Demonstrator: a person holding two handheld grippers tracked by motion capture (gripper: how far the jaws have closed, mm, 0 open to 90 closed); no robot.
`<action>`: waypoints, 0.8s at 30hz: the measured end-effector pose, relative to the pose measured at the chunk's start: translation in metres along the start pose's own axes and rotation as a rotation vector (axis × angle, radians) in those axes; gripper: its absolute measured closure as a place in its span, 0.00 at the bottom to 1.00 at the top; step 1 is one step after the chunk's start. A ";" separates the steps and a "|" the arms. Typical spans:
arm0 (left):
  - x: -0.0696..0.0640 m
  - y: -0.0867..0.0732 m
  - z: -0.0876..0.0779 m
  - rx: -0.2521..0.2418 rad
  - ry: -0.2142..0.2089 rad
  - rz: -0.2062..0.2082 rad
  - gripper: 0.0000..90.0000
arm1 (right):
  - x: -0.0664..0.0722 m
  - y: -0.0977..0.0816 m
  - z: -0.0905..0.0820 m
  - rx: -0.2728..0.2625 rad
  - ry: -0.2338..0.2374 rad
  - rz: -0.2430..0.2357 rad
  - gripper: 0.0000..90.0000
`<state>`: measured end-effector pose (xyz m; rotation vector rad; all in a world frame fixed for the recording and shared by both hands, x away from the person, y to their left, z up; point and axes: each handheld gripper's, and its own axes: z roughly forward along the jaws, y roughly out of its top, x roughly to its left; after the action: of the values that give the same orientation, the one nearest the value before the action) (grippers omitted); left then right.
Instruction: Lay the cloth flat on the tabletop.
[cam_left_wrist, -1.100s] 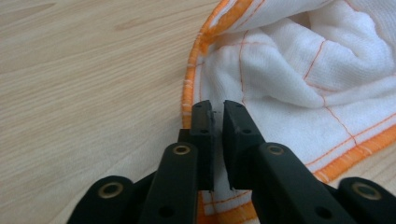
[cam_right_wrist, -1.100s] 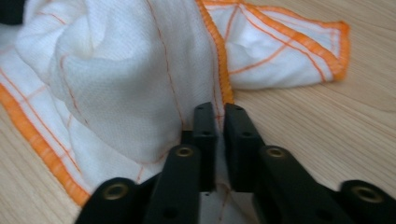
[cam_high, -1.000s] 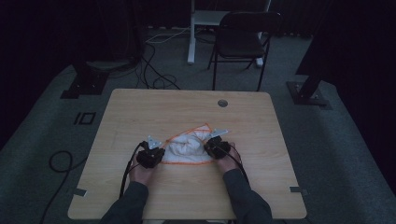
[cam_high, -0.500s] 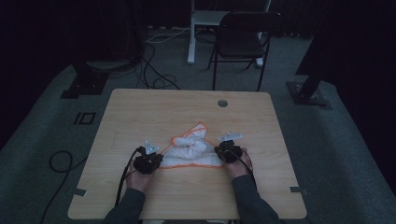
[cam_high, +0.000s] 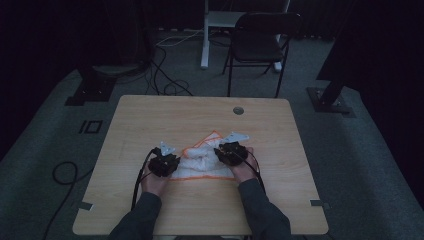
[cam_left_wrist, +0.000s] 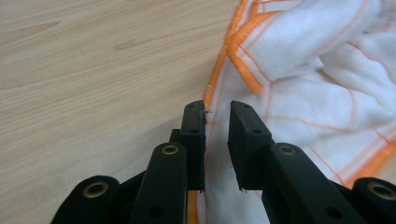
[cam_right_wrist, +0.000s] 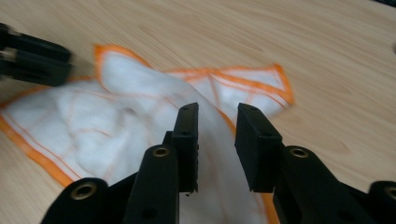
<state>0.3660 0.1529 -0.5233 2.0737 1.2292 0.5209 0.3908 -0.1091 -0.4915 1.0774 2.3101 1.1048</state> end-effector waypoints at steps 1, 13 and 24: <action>0.001 0.001 0.003 0.004 -0.002 -0.006 0.86 | 0.002 0.003 0.002 -0.004 0.010 -0.011 0.76; 0.001 -0.004 0.013 0.023 0.007 -0.004 0.91 | 0.026 0.021 0.033 0.060 0.062 -0.092 0.79; 0.007 -0.017 0.002 0.016 -0.004 -0.020 0.95 | 0.001 0.013 0.024 0.092 -0.059 -0.006 0.94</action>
<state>0.3600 0.1646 -0.5367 2.0727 1.2537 0.4989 0.4106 -0.0907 -0.4960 1.1203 2.3360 0.9593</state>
